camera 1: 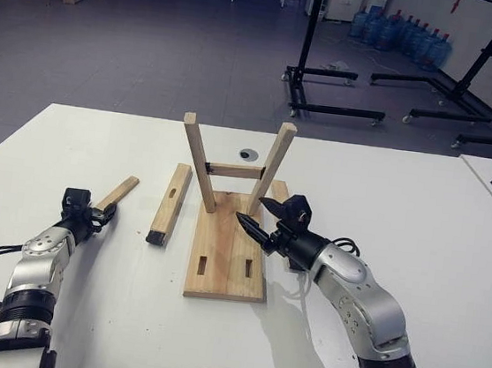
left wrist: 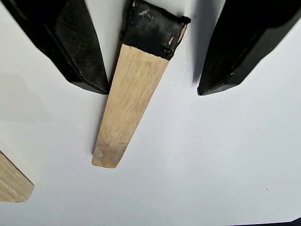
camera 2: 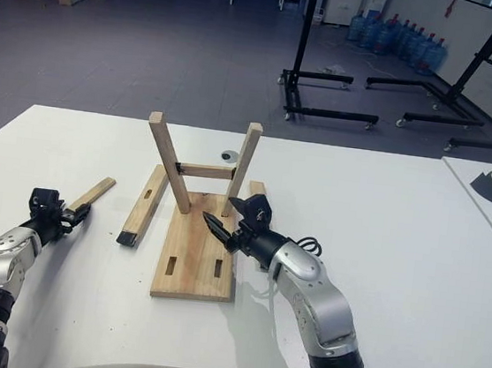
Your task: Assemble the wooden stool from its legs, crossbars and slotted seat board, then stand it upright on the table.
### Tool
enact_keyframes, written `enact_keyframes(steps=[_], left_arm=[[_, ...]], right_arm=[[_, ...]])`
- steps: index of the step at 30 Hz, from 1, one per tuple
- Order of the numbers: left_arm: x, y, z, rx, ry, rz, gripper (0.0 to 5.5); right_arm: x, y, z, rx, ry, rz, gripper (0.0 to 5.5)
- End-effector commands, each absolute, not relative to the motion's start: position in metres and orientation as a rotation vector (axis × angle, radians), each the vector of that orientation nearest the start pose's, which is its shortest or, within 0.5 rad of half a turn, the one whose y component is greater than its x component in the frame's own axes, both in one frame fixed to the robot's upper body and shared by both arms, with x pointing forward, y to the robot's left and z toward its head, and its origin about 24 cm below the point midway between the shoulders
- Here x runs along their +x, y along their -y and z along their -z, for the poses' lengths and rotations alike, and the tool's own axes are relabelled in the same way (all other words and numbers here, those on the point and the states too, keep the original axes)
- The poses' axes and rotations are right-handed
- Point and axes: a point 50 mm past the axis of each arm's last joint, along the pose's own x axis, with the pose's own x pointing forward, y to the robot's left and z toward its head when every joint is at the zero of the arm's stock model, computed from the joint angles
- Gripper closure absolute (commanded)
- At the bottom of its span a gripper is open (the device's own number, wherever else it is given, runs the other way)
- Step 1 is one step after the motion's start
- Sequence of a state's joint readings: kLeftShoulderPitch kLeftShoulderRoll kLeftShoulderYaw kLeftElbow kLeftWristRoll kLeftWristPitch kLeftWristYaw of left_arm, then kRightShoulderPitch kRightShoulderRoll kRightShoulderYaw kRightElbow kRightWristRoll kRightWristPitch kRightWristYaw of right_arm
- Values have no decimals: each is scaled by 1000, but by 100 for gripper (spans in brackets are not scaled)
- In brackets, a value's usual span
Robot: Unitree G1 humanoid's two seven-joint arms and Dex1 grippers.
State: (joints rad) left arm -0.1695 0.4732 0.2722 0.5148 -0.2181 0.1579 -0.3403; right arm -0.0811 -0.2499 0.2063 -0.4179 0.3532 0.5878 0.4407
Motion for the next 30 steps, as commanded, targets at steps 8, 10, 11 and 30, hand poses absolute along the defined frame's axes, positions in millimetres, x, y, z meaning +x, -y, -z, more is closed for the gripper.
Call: enact_keyframes(steps=[8,10,11,30], left_arm=[[254,-299,0,97,-444,1,292],[251,-298,3,96,-461,8,331],[251,-298,4,95,-469,10,341],[221,-154,-162,457,541,715,422]], right_arm=[[241,94,-104,56,-134,-808,196],[241,94,-105,61,-131,-806,196],[241,94,-106,62,-128,-806,196],[241,91,-167,890,-81,-1001,196]])
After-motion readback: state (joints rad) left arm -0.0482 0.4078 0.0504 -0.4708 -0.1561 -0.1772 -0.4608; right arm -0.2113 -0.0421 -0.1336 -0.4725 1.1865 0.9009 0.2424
